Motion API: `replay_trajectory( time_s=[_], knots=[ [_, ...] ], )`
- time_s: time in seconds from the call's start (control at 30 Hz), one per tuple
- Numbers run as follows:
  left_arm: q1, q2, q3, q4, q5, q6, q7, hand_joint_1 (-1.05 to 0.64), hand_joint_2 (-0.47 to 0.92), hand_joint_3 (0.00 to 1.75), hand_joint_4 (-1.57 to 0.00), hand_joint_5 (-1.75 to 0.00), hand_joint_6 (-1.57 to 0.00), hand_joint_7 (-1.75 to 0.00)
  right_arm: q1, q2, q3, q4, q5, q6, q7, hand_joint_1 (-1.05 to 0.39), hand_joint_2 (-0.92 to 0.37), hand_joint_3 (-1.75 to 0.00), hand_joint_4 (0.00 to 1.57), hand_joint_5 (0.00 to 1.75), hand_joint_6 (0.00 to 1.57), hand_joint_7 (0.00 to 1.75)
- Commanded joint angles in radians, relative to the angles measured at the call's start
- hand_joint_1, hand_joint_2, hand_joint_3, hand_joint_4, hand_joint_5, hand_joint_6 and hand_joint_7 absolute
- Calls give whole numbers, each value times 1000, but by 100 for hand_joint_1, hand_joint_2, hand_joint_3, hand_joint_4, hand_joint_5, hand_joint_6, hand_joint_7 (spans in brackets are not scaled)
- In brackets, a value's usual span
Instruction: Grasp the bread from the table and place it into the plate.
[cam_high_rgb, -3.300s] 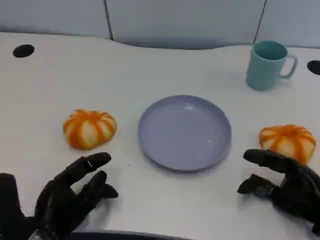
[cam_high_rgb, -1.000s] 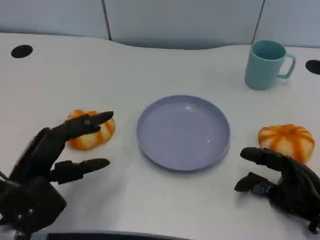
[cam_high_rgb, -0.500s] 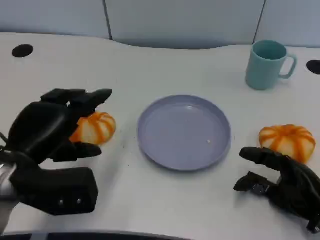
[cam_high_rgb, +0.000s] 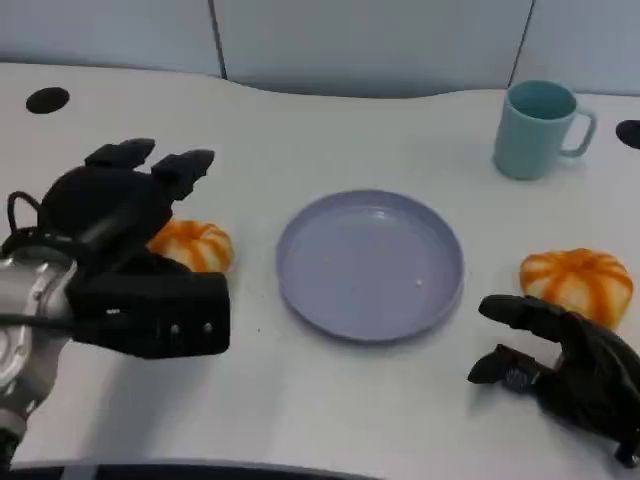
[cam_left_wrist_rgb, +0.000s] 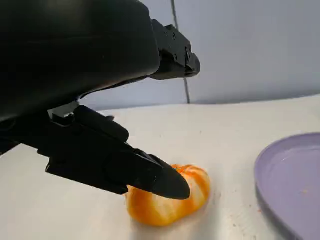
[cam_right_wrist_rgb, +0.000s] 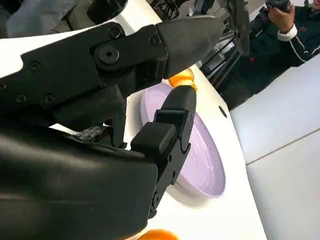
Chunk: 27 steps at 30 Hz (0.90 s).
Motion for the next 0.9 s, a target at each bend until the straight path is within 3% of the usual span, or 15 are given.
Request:
replay_trajectory(
  time_s=[0.03, 0.53, 0.9],
  knots=[
    [-102, 5, -52, 141, -14, 20, -31, -67, 88, 0, -2, -2, -10, 0, 22, -9, 1, 18, -10, -1, -2, -37, -92, -12, 67, 112, 81, 49],
    [-379, -108, -198, 664, -60, 56, -24, -59, 81, 0, -1, -1, -11, -1, 25, -8, -3, 11, -6, 16, -3, -37, -92, -12, 68, 113, 82, 51],
    [-414, -113, -233, 737, -93, 34, 2, -58, 81, 0, -2, -1, -12, 0, 25, -8, -2, 10, -6, 17, -3, -37, -92, -12, 68, 112, 82, 51]
  ],
)
